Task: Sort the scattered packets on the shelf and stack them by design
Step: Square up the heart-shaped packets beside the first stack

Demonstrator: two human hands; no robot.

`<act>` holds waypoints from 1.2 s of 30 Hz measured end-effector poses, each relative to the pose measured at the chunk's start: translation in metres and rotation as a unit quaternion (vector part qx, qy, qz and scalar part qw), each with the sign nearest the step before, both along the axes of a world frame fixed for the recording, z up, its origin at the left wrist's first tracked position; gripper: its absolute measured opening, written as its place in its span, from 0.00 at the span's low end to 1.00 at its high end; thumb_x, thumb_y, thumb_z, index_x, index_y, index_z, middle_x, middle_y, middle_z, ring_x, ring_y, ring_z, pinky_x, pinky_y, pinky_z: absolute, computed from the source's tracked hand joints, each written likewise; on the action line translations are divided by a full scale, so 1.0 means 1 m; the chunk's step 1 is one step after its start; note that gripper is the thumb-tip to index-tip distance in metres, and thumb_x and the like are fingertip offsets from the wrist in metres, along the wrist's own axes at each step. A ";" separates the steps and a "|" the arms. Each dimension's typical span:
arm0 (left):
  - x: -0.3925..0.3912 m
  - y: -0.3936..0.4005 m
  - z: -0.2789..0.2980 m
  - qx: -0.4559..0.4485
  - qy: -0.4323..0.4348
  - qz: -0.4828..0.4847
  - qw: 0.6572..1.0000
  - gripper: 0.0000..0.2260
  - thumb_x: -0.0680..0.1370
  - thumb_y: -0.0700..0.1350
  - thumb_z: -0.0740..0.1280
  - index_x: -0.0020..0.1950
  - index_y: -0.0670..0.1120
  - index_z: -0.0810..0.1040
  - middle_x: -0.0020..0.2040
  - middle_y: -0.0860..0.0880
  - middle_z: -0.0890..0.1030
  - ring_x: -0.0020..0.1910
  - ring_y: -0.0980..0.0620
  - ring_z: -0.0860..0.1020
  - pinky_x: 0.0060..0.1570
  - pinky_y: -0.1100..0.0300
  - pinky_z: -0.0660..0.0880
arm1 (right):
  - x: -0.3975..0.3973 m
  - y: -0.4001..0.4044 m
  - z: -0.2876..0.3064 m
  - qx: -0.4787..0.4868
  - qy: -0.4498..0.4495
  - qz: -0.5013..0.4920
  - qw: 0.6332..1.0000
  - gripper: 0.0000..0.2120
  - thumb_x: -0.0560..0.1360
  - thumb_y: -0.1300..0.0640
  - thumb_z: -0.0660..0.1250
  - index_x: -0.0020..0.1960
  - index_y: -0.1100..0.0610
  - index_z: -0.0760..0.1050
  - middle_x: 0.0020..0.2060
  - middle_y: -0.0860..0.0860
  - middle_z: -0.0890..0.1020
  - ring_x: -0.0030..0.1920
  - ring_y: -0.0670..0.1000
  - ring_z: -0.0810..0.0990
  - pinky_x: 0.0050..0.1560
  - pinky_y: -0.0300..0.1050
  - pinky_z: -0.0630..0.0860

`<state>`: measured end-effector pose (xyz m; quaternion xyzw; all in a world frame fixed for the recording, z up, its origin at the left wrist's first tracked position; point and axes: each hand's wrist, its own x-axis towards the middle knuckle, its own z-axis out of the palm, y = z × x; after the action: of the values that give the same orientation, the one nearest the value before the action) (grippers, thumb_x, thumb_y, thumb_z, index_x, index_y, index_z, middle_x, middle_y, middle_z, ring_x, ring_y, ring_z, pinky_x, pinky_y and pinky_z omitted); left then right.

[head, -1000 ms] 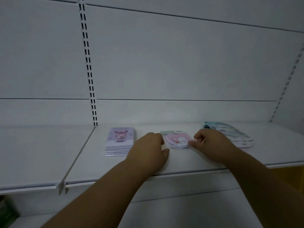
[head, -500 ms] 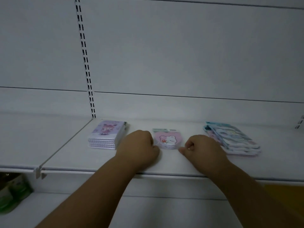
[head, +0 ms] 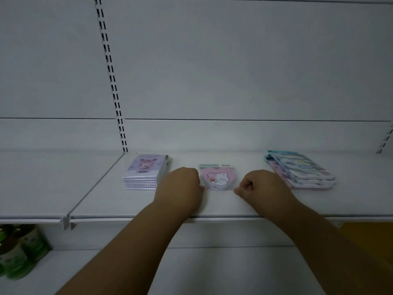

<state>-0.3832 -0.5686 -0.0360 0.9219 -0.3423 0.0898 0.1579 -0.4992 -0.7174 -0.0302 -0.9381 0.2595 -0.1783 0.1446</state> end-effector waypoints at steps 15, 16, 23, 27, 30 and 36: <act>-0.007 0.019 -0.006 -0.058 -0.009 -0.011 0.998 0.10 0.79 0.50 0.64 0.54 0.46 0.79 0.51 0.48 0.81 0.48 0.48 0.80 0.44 0.57 0.74 | -0.005 0.012 -0.001 0.012 -0.007 -0.008 1.000 0.11 0.73 0.50 0.70 0.46 0.58 0.82 0.41 0.53 0.82 0.43 0.51 0.79 0.46 0.44 0.74; -0.006 0.020 -0.006 -0.077 -0.006 -0.011 0.997 0.11 0.78 0.51 0.65 0.56 0.47 0.78 0.53 0.49 0.80 0.49 0.48 0.79 0.45 0.57 0.74 | -0.006 0.011 -0.001 0.012 -0.013 -0.011 1.000 0.11 0.73 0.50 0.71 0.46 0.58 0.81 0.41 0.52 0.81 0.42 0.50 0.78 0.44 0.43 0.73; -0.008 0.023 -0.005 -0.107 -0.003 -0.060 0.992 0.11 0.78 0.45 0.65 0.60 0.52 0.78 0.53 0.49 0.81 0.50 0.49 0.79 0.50 0.55 0.78 | -0.009 0.008 -0.003 0.010 -0.059 0.051 0.997 0.06 0.73 0.51 0.71 0.48 0.50 0.79 0.40 0.44 0.81 0.36 0.40 0.73 0.35 0.32 0.65; -0.007 0.022 -0.005 -0.097 -0.006 -0.061 0.993 0.10 0.78 0.41 0.62 0.56 0.50 0.80 0.50 0.49 0.82 0.48 0.49 0.79 0.49 0.55 0.78 | -0.005 0.008 -0.006 0.000 -0.057 0.060 0.997 0.04 0.73 0.53 0.71 0.47 0.52 0.82 0.39 0.43 0.80 0.35 0.39 0.73 0.35 0.29 0.63; -0.007 0.022 -0.006 -0.094 -0.018 -0.065 0.993 0.09 0.79 0.41 0.62 0.55 0.49 0.80 0.49 0.48 0.82 0.47 0.49 0.79 0.49 0.56 0.77 | -0.005 0.008 -0.008 -0.003 -0.060 0.058 0.996 0.04 0.73 0.53 0.71 0.46 0.52 0.82 0.38 0.43 0.80 0.34 0.39 0.72 0.34 0.28 0.62; -0.007 0.024 -0.004 -0.095 0.000 -0.066 0.993 0.09 0.77 0.42 0.63 0.55 0.49 0.79 0.50 0.49 0.81 0.47 0.49 0.79 0.48 0.55 0.79 | -0.007 0.007 -0.005 0.001 -0.054 0.051 0.997 0.05 0.73 0.53 0.71 0.48 0.52 0.81 0.39 0.43 0.79 0.36 0.39 0.73 0.37 0.30 0.66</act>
<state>-0.3900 -0.5450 -0.0404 0.8781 -0.3922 0.1110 0.2507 -0.5059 -0.7100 -0.0352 -0.9390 0.2029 -0.2207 0.1683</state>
